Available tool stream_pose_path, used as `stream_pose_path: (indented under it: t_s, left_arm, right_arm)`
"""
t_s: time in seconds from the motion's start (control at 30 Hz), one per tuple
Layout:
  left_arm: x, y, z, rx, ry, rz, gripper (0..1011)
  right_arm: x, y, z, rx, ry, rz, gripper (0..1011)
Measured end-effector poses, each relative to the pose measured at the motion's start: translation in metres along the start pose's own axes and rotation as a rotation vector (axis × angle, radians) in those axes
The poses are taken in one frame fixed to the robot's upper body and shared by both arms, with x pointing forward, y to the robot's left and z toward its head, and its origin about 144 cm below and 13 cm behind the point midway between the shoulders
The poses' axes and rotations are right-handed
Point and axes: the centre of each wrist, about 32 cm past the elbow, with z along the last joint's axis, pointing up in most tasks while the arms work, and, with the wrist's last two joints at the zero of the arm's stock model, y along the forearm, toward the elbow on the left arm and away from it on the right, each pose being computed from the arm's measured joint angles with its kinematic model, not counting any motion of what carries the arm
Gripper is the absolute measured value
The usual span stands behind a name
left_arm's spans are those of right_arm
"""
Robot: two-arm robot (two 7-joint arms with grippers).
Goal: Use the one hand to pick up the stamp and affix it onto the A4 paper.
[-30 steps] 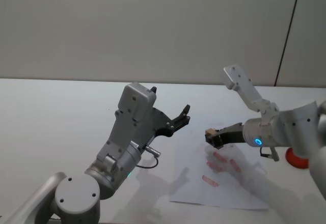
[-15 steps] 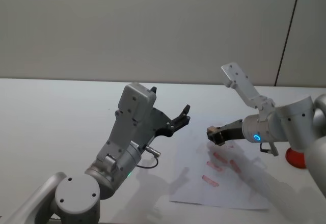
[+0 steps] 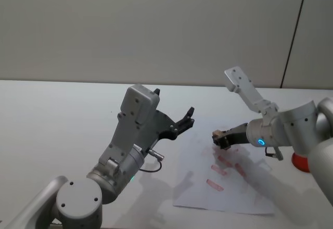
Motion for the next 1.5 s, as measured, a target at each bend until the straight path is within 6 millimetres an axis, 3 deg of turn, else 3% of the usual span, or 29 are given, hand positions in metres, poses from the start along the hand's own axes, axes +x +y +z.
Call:
stream_pose_path:
  t_s: [1.5]
  left_arm:
    - [0.0, 0.0, 0.0, 0.0, 0.0, 0.0, 1002]
  right_arm:
    - [0.004, 0.005, -0.012, -0.051, -0.003, -0.002, 219]
